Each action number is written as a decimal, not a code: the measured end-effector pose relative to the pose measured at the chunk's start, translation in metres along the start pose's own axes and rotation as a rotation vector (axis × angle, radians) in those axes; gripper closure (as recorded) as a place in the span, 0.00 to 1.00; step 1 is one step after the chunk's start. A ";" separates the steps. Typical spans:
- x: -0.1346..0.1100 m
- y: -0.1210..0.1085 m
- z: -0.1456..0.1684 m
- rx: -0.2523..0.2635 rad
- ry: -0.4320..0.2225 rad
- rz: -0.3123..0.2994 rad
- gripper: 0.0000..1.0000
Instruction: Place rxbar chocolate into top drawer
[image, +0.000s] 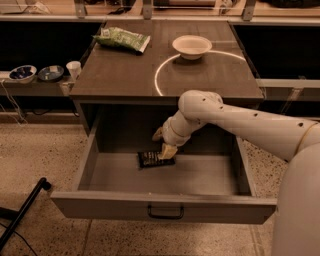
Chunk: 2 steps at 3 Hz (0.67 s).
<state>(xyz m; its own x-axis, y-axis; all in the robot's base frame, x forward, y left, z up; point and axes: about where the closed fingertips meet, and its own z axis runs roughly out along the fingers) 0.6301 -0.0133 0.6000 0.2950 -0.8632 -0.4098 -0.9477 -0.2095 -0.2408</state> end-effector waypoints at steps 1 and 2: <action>-0.002 -0.001 -0.004 0.000 0.000 0.000 0.00; -0.017 0.020 -0.051 0.027 -0.022 -0.066 0.00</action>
Offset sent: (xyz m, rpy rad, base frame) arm -0.0783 -0.0837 0.1608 0.0381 -0.2264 0.1141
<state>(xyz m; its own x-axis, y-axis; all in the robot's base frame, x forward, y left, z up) 0.6000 -0.0265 0.6472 0.3594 -0.8377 -0.4112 -0.9226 -0.2528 -0.2914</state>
